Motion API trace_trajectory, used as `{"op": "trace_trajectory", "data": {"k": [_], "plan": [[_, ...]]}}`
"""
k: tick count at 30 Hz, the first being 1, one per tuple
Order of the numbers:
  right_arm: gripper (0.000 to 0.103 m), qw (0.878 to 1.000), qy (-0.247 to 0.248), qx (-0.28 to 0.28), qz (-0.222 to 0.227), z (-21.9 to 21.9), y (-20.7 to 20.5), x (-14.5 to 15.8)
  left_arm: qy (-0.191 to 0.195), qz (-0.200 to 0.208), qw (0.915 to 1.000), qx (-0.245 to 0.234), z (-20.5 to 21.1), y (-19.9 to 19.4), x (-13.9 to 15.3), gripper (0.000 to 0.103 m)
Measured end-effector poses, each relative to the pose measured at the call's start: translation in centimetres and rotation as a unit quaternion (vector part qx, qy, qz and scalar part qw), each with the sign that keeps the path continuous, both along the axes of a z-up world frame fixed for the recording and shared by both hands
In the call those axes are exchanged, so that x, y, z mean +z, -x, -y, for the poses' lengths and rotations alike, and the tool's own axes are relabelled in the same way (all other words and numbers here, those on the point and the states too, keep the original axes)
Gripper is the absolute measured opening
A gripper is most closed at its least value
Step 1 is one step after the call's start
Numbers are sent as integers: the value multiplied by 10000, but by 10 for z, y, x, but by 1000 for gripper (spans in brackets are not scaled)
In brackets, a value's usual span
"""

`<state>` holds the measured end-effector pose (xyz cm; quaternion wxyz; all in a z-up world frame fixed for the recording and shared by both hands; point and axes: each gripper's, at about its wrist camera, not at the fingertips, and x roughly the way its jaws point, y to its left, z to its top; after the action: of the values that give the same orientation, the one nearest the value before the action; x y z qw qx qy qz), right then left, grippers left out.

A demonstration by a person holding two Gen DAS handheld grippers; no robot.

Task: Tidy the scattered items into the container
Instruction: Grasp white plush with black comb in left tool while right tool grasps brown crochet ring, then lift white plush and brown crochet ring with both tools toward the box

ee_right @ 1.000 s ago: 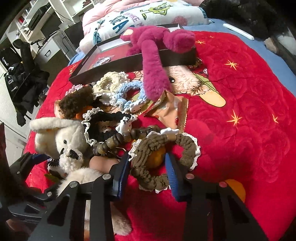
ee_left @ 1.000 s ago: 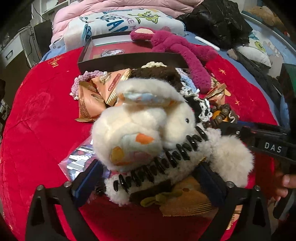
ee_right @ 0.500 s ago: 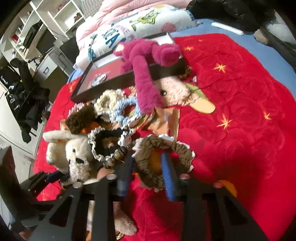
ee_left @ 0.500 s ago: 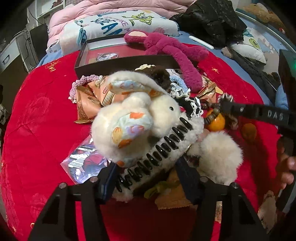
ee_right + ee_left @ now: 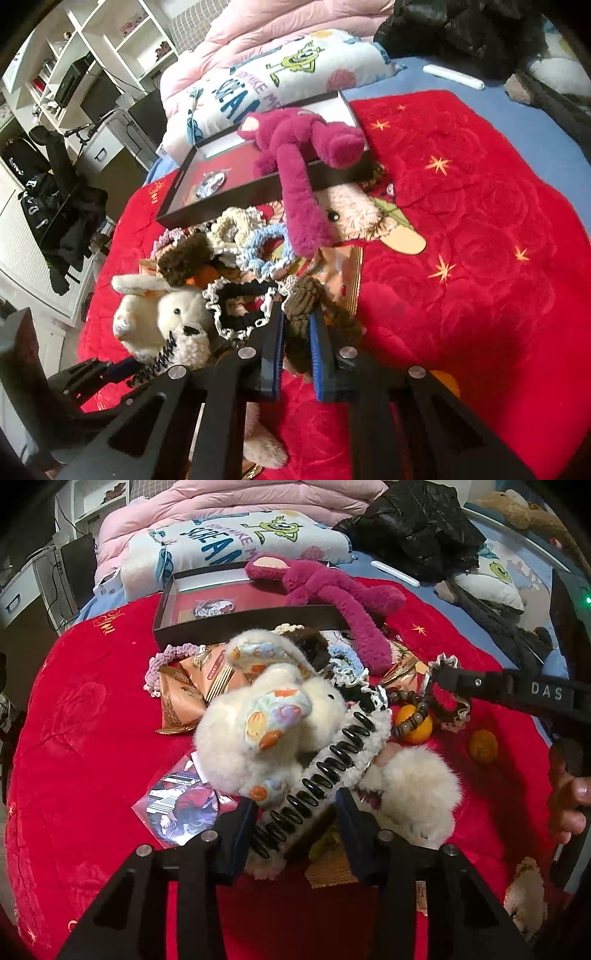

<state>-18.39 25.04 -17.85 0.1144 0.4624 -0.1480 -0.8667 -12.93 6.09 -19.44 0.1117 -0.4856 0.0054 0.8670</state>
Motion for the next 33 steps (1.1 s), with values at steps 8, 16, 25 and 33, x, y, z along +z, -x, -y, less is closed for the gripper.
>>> {"op": "trace_trajectory", "data": {"k": [8, 16, 25, 33], "plan": [[14, 9998, 170, -3, -117, -3, -1, 12, -135, -325, 9993, -88, 1, -10, 30, 43], [14, 9994, 264, 11, -207, -3, -3, 21, -256, -692, 9973, -19, 9, -12, 56, 43], [14, 9987, 106, 198, -465, 10, -9, 39, -336, -862, 9955, 223, 21, -11, 70, 43], [14, 9978, 17, 358, -550, 21, -13, 45, -327, -838, 9957, 211, 21, -10, 68, 43]]}}
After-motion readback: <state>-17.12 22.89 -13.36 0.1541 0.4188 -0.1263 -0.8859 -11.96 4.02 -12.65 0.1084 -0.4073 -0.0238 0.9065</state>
